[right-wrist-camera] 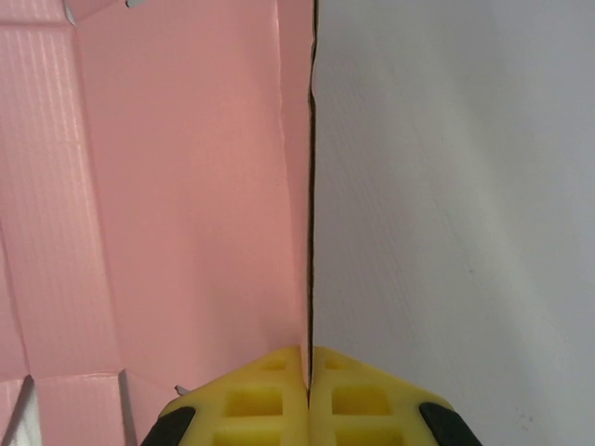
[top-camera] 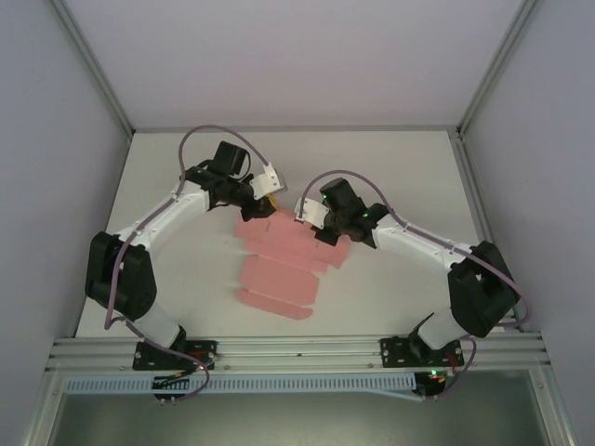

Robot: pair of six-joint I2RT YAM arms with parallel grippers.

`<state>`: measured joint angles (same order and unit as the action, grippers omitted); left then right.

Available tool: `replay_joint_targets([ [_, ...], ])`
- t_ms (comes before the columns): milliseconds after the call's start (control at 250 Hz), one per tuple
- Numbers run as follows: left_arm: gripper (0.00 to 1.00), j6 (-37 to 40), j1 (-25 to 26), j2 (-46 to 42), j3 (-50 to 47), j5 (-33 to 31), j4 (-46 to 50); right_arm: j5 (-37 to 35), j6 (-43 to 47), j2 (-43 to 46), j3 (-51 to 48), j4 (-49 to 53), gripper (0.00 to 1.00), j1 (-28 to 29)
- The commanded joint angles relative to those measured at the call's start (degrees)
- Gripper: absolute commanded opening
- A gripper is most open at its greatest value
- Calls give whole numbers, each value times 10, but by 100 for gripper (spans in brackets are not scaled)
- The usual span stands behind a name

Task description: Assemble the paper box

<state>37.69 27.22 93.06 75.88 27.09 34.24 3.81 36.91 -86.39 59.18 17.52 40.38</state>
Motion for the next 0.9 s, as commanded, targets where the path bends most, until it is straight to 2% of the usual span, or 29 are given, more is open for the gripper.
replay_joint_targets([
  [0, 10, -40, 12, -10, 8, -71, -26, -17, -22, -10, 26, 7, 0, -1],
  [88, 5, -71, 24, -7, 6, -109, -57, -36, -40, -21, 35, 6, 0, -1],
  [268, 5, -124, 55, 12, 14, -177, -92, -85, -99, -54, 66, 14, 0, 3],
  [339, 9, -121, 65, 21, 13, -190, -97, -93, -111, -60, 71, 11, 0, 5],
  [463, 39, -142, 72, 38, 20, -254, -113, -92, -111, -55, 63, -2, 0, 8],
  [519, 41, -152, 71, 37, 20, -279, -117, -88, -109, -48, 58, -4, 0, 8],
  [551, 52, -157, 70, 33, 11, -293, -125, -84, -107, -43, 53, -6, 0, 8],
  [607, 54, -166, 63, 19, -11, -301, -144, -76, -102, -32, 44, -10, 0, 8],
  [647, 65, -181, 54, 4, -28, -314, -161, -72, -101, -25, 37, -13, 0, 7],
  [695, 68, -201, 38, -17, -54, -323, -183, -66, -97, -18, 30, -14, 0, 5],
  [715, 74, -209, 29, -27, -64, -324, -191, -65, -97, -14, 27, -15, 0, 4],
  [739, 89, -218, 17, -38, -77, -322, -199, -63, -95, -11, 24, -15, 0, 3],
  [751, 93, -223, 11, -45, -83, -321, -203, -61, -94, -10, 23, -15, 0, 2],
  [894, 96, -247, -46, -77, -132, -290, -217, -34, -87, 8, 13, -20, 0, -1],
])
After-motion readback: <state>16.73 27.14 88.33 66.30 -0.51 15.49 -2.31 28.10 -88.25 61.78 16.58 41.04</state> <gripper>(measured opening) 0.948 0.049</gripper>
